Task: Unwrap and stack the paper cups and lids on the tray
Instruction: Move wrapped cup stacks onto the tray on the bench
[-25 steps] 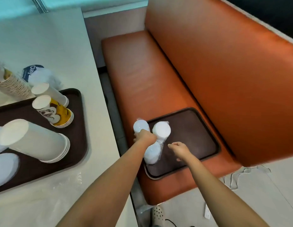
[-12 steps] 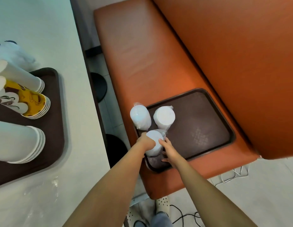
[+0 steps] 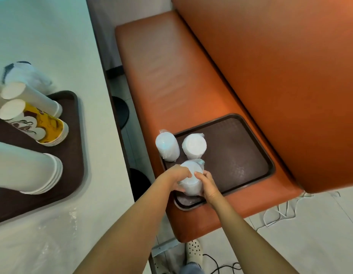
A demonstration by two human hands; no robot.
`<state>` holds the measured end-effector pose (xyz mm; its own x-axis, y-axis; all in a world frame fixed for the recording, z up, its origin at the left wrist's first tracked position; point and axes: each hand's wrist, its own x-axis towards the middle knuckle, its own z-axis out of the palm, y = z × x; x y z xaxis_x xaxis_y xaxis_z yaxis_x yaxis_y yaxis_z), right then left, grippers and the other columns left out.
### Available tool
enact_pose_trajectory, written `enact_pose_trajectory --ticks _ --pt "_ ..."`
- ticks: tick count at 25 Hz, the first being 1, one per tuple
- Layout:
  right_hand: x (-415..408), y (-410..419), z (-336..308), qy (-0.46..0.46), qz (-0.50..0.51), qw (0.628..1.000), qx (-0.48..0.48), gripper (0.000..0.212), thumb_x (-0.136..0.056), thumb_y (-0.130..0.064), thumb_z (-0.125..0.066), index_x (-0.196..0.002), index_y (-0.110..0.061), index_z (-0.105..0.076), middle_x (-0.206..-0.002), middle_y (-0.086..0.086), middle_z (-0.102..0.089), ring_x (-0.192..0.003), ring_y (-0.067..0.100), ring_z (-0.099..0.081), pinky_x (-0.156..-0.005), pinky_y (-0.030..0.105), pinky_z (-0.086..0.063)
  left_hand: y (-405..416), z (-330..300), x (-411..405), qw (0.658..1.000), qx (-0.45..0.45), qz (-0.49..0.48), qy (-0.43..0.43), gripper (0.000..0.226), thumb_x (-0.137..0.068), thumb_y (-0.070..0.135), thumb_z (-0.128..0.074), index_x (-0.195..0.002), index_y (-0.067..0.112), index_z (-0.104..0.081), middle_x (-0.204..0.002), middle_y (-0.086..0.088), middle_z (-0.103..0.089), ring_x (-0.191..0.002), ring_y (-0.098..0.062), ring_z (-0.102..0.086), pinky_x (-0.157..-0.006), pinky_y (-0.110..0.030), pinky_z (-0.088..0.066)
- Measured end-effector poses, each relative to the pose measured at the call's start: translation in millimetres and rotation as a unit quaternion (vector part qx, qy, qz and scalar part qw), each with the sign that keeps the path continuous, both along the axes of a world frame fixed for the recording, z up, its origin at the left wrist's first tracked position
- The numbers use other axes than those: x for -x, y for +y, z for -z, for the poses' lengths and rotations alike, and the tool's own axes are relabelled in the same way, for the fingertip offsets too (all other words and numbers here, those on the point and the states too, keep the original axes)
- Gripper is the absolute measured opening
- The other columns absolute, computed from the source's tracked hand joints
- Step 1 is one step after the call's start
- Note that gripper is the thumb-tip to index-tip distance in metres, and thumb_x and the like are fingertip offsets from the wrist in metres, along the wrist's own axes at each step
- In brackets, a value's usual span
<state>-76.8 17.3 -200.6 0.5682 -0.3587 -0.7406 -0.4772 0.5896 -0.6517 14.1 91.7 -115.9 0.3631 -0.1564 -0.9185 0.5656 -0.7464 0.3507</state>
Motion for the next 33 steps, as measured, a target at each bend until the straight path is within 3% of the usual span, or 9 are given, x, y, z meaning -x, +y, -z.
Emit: enact_pose_trajectory --ticks 4,8,10,13,15,18,20,23,33 --pt "-10.2 -11.3 -83.5 -0.143 0.045 0.985 0.087 0.083 -0.05 -0.048 -0.067 -0.123 -0.013 -0.047 -0.122 0.015 -0.057 -0.096 0.02 -0.061 -0.077 0.028 -0.052 -12.9 -84.8 -5.7 0.987 0.055 0.068 -0.132 0.057 -0.092 0.017 -0.055 -0.142 0.021 -0.029 -0.133 -0.011 -0.044 -0.112 -0.027 -0.052 -0.079 -0.032 -0.054" --pt "-51.1 -0.6 -183.1 -0.242 0.05 0.96 0.132 0.092 -0.051 -0.049 -0.063 -0.132 -0.01 -0.042 -0.124 0.014 -0.055 -0.102 0.022 -0.059 -0.069 0.02 -0.052 -0.3 -177.5 -29.8 0.95 0.113 0.063 -0.284 0.059 -0.089 0.021 -0.058 -0.14 0.024 -0.03 -0.119 -0.005 -0.046 -0.103 -0.025 -0.051 -0.086 -0.037 -0.053" --pt "-79.2 12.1 -225.6 -0.262 0.029 0.954 0.144 0.091 -0.051 -0.054 -0.063 -0.131 -0.016 -0.043 -0.128 0.012 -0.052 -0.108 0.024 -0.058 -0.075 0.027 -0.053 15.3 -217.4 -48.7 0.93 0.13 0.046 -0.341 0.061 -0.086 0.025 -0.063 -0.139 0.022 -0.033 -0.122 -0.005 -0.049 -0.107 -0.025 -0.053 -0.09 -0.039 -0.051" --pt "-119.1 36.8 -279.5 -0.277 0.007 0.947 0.163 0.096 -0.049 -0.061 -0.061 -0.135 -0.022 -0.043 -0.133 0.012 -0.049 -0.116 0.029 -0.055 -0.092 0.051 -0.051 49.9 -266.2 -73.4 0.886 0.153 0.032 -0.436 0.064 -0.085 0.023 -0.064 -0.141 0.023 -0.034 -0.132 -0.007 -0.05 -0.115 -0.026 -0.052 -0.097 -0.037 -0.047" --pt "-142.7 56.1 -306.4 -0.293 -0.008 0.943 0.158 0.099 -0.049 -0.06 -0.06 -0.137 -0.018 -0.042 -0.13 0.012 -0.052 -0.113 0.03 -0.057 -0.093 0.054 -0.05 77.4 -289.7 -86.5 0.853 0.19 0.054 -0.484 0.071 -0.085 0.013 -0.062 -0.145 0.026 -0.026 -0.138 -0.006 -0.044 -0.119 -0.024 -0.048 -0.098 -0.031 -0.043" --pt "-177.6 81.9 -328.1 -0.31 -0.038 0.94 0.139 0.086 -0.058 -0.052 -0.061 -0.134 -0.018 -0.041 -0.128 0.011 -0.053 -0.111 0.029 -0.058 -0.092 0.051 -0.051 115.9 -311.4 -111.0 0.824 0.196 0.133 -0.514 0.075 -0.085 0.008 -0.063 -0.146 0.028 -0.025 -0.14 -0.004 -0.039 -0.115 -0.017 -0.044 -0.088 -0.022 -0.039" --pt "-201.3 98.2 -331.6 -0.315 -0.066 0.937 0.134 0.08 -0.059 -0.052 -0.063 -0.128 -0.018 -0.043 -0.126 0.012 -0.055 -0.109 0.03 -0.059 -0.091 0.052 -0.051 139.7 -315.8 -133.3 0.816 0.16 0.163 -0.531 0.073 -0.085 0.013 -0.065 -0.145 0.028 -0.027 -0.14 -0.005 -0.041 -0.117 -0.02 -0.045 -0.09 -0.025 -0.041" --pt "-234.1 116.5 -325.4 -0.298 -0.12 0.938 0.127 0.087 -0.059 -0.054 -0.063 -0.133 -0.014 -0.043 -0.126 0.014 -0.057 -0.107 0.031 -0.061 -0.088 0.049 -0.053 165.8 -307.9 -166.2 0.824 0.101 0.169 -0.531 0.076 -0.083 0.021 -0.069 -0.144 0.033 -0.025 -0.14 -0.006 -0.043 -0.119 -0.025 -0.046 -0.097 -0.033 -0.042" --pt "-337.3 140.4 -280.5 -0.209 -0.226 0.934 0.179 0.099 -0.054 -0.068 -0.058 -0.139 -0.022 -0.038 -0.13 0.007 -0.053 -0.114 0.026 -0.056 -0.098 0.048 -0.048 184.7 -255.2 -272.0 0.848 0.023 0.178 -0.498 0.093 -0.078 0.024 -0.074 -0.147 0.036 -0.014 -0.144 -0.009 -0.034 -0.123 -0.029 -0.046 -0.1 -0.035 -0.041"
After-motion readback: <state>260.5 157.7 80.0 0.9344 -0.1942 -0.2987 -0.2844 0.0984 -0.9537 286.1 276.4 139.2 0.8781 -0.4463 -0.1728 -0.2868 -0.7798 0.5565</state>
